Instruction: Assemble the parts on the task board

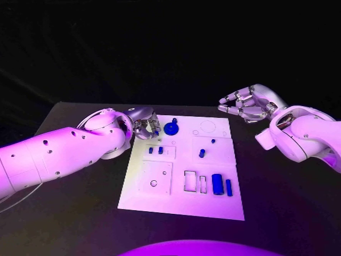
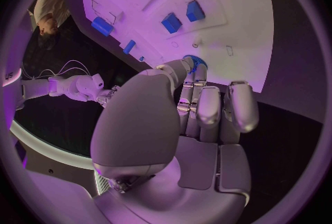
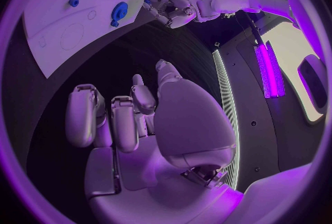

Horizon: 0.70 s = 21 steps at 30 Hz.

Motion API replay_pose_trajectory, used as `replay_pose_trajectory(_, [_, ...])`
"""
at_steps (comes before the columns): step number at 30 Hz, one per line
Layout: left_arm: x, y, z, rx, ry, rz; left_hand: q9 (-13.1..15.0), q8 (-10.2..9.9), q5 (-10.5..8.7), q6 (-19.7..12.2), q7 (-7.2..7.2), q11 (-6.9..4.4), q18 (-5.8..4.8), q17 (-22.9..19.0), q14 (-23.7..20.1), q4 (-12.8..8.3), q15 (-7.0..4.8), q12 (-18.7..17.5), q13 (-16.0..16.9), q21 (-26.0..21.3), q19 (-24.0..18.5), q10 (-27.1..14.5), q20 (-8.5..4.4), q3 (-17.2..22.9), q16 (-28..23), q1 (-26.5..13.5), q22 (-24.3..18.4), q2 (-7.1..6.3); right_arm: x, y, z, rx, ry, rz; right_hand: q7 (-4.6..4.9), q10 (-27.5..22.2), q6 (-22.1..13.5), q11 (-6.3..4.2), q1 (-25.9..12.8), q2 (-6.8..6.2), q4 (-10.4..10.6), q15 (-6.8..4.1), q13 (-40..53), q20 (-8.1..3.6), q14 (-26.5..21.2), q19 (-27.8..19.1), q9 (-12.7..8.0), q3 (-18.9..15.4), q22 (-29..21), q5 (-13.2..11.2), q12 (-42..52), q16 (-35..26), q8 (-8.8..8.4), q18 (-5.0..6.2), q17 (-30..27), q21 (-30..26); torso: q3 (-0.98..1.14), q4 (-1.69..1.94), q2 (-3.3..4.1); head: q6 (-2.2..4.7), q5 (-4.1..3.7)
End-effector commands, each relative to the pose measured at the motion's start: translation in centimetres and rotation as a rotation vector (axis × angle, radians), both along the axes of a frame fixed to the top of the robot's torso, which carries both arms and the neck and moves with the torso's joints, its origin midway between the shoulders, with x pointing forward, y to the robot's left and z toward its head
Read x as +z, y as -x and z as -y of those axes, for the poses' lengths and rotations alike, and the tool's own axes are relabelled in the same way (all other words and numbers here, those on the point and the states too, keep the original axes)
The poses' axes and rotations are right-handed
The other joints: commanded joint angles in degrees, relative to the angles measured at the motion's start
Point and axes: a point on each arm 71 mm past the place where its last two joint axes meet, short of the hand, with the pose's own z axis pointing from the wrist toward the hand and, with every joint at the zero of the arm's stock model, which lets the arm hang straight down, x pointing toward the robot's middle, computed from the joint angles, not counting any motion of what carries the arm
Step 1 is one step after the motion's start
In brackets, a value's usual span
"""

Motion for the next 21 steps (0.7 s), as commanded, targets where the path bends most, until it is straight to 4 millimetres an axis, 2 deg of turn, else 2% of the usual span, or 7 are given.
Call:
replay_pose_trajectory(1, [-0.4,0.0,0.2,-0.002,-0.009,-0.024,-0.10,-0.27,-0.40,0.31,0.06,-0.03,-1.14,-0.01,0.34,-0.04,-0.08,-0.42,0.03,0.15,0.35,0.29,-0.18,0.00,0.23,-0.71,1.93,0.03,0.0,0.1,-0.1,0.011,0.005,0.005,-0.08,0.03,-0.06,-0.08,-0.11,0.30,0.10,-0.38,0.07,0.10,3.47,-0.29,0.02,-0.33,5.26,0.19,0.11,-0.15,0.37,0.88,5.47,-0.10,0.02,0.03,0.04,-0.04,0.00])
replay_pose_trajectory(21, [-1.6,-0.1,1.2,-0.025,-0.041,-0.045,-0.12,-0.36,-0.48,0.33,0.02,-0.06,-1.13,-0.43,0.21,-0.09,-0.10,-0.54,0.04,0.13,0.33,0.36,-0.18,0.00,0.04,-0.79,1.92,-0.01,0.0,0.1,-0.2,0.012,0.004,0.005,-0.10,0.03,-0.03,-0.10,-0.13,0.41,0.17,-0.40,0.03,0.08,3.47,-0.27,0.02,-0.34,5.27,0.29,0.11,-0.17,0.43,0.88,5.46,-0.11,0.00,0.03,-0.04,-0.39,-0.10])
